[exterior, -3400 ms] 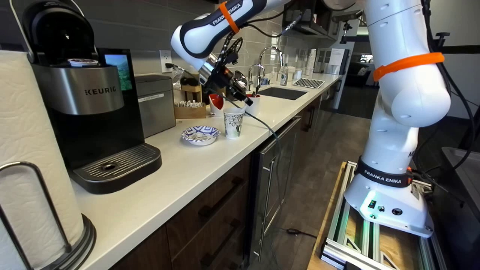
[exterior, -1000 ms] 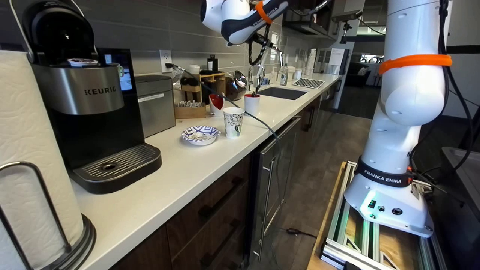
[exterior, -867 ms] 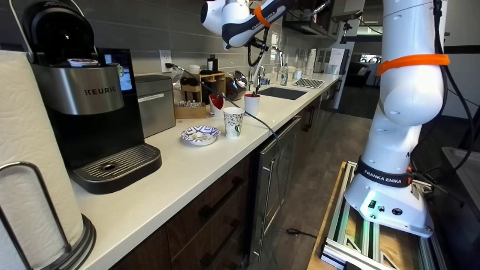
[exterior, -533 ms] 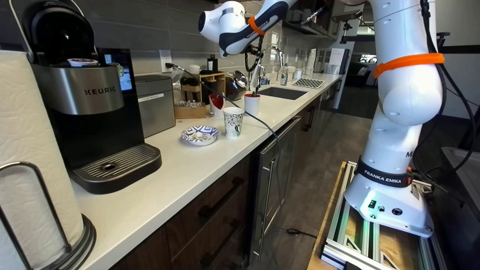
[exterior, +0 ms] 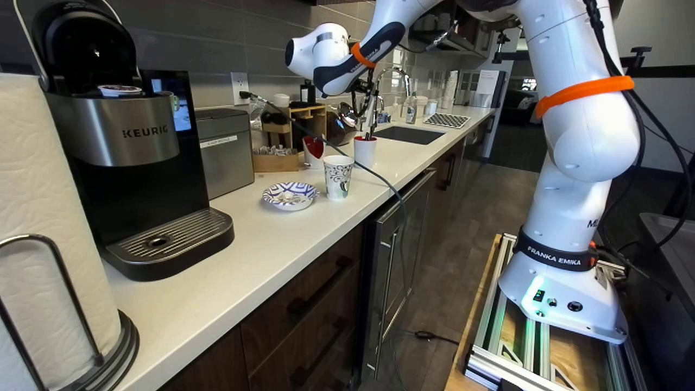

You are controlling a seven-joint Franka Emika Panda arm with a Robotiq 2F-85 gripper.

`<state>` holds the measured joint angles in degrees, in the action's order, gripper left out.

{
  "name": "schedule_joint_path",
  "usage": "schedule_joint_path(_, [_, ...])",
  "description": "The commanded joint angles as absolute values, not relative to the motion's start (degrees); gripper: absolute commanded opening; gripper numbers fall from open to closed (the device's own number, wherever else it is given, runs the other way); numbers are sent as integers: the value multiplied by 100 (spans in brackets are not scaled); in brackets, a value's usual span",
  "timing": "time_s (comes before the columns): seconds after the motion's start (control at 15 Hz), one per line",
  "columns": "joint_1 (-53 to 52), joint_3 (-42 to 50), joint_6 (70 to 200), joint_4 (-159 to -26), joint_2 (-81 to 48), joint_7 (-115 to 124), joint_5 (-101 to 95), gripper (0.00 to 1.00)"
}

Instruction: Move the straw to the right cup

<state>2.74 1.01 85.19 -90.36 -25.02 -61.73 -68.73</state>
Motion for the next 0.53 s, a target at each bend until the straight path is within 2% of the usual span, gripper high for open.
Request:
schedule_joint_path(0.0, [305,134,8224,-8610,-2865,-6398,-6721,27])
schedule_joint_path(0.47, [399,-17,7468,-8462,-2341,-6718,-5562,78])
